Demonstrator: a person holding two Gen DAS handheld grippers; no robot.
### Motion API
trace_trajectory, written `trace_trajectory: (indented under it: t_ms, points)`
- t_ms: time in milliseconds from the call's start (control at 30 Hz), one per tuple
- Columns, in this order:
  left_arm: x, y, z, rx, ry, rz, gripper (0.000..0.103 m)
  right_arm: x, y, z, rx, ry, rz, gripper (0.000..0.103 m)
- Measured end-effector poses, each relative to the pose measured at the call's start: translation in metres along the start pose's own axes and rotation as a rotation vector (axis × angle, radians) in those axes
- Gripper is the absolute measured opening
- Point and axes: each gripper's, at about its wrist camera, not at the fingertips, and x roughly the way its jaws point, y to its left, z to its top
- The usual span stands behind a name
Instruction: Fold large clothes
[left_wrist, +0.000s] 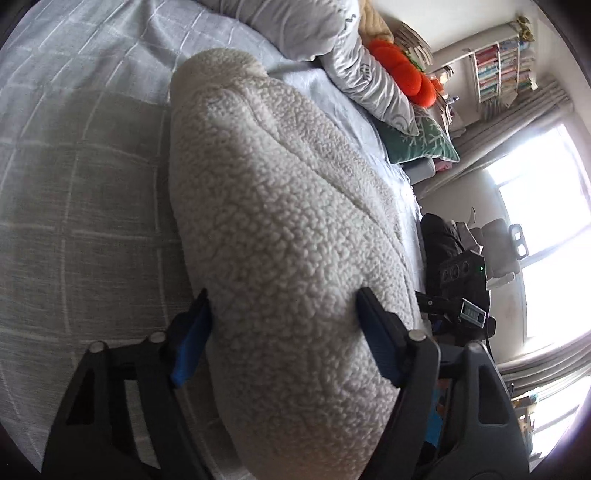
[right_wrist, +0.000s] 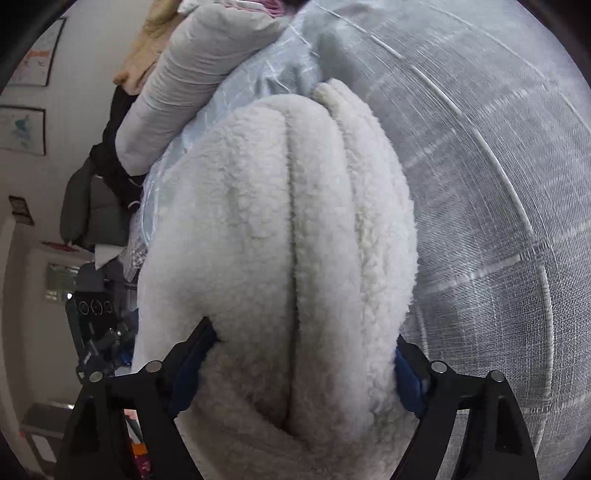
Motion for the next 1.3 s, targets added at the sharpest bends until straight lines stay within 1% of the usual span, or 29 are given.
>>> trace_trajectory:
  t_ms: [100,167,233,300,400,433,467,500,533,600,633,700,767,833,900,933,1000,1033,1067,1100,1133,1167,1200,1233,1267,1300]
  points:
    - [-0.017,-0.010,0.005,0.046,-0.019,0.049,0.069,-0.005,0.024,0.000,-0.043,-0.023,0.013,0.085]
    - [-0.030,-0.006,0.011,0.047,-0.038,0.074,0.066,-0.007,0.043,0.003,-0.068,-0.038,0.017,0.085]
    - [-0.041,-0.002,0.016,0.032,-0.069,0.082,0.065,-0.006,0.065,0.007,-0.098,-0.054,0.029,0.085]
    - [-0.043,0.002,0.019,0.023,-0.085,0.107,0.065,-0.002,0.081,0.011,-0.117,-0.063,0.055,0.085]
    - [-0.041,0.002,0.022,0.010,-0.092,0.137,0.065,0.004,0.099,0.018,-0.135,-0.068,0.073,0.085]
    - [-0.041,0.001,0.022,0.011,-0.093,0.142,0.065,0.003,0.104,0.018,-0.142,-0.074,0.065,0.085]
    - [-0.042,0.001,0.021,0.012,-0.094,0.143,0.065,0.000,0.104,0.019,-0.150,-0.076,0.043,0.085]
    - [-0.041,0.000,0.021,0.014,-0.092,0.144,0.065,-0.003,0.105,0.019,-0.164,-0.078,-0.001,0.085]
    - [-0.041,0.000,0.019,0.019,-0.086,0.148,0.065,-0.004,0.104,0.019,-0.182,-0.080,-0.088,0.085]
    - [-0.039,-0.008,0.016,0.059,-0.072,0.166,0.065,-0.010,0.097,0.018,-0.195,-0.084,-0.204,0.085]
    - [-0.039,-0.013,0.017,0.077,-0.074,0.176,0.065,-0.014,0.092,0.017,-0.189,-0.084,-0.239,0.085]
    - [-0.042,-0.021,0.017,0.110,-0.084,0.199,0.065,-0.028,0.082,0.016,-0.177,-0.110,-0.262,0.085]
    - [-0.052,-0.031,0.015,0.157,-0.125,0.232,0.065,-0.046,0.086,0.012,-0.186,-0.169,-0.287,0.085]
    - [-0.060,-0.042,0.016,0.189,-0.162,0.250,0.065,-0.060,0.102,0.007,-0.237,-0.214,-0.304,0.085]
    - [-0.067,-0.055,0.010,0.232,-0.202,0.270,0.065,-0.060,0.122,0.000,-0.305,-0.240,-0.319,0.084]
    - [-0.067,-0.059,0.008,0.244,-0.208,0.276,0.065,-0.057,0.133,-0.005,-0.345,-0.244,-0.323,0.083]
    - [-0.057,-0.065,-0.002,0.273,-0.192,0.296,0.065,-0.040,0.147,-0.016,-0.399,-0.234,-0.344,0.082]
    - [-0.048,-0.064,-0.006,0.278,-0.164,0.302,0.065,-0.028,0.149,-0.020,-0.419,-0.224,-0.379,0.082]
    - [-0.034,-0.060,-0.013,0.278,-0.126,0.318,0.065,-0.013,0.145,-0.022,-0.424,-0.205,-0.427,0.082]
    - [-0.023,-0.057,-0.020,0.298,-0.125,0.346,0.065,0.002,0.136,-0.023,-0.419,-0.170,-0.489,0.082]
    - [-0.015,-0.058,-0.025,0.331,-0.124,0.367,0.066,0.018,0.122,-0.025,-0.399,-0.128,-0.523,0.083]
    - [-0.010,-0.061,-0.030,0.370,-0.132,0.388,0.066,0.027,0.108,-0.026,-0.373,-0.107,-0.522,0.085]
    - [-0.011,-0.064,-0.031,0.379,-0.138,0.400,0.066,0.030,0.099,-0.027,-0.345,-0.113,-0.508,0.088]
    - [-0.015,-0.069,-0.029,0.365,-0.138,0.413,0.066,0.026,0.095,-0.028,-0.324,-0.135,-0.485,0.088]
    - [-0.018,-0.072,-0.029,0.358,-0.140,0.422,0.066,0.019,0.097,-0.030,-0.314,-0.145,-0.479,0.088]
    - [-0.024,-0.078,-0.029,0.355,-0.145,0.449,0.066,0.012,0.100,-0.032,-0.313,-0.157,-0.484,0.088]
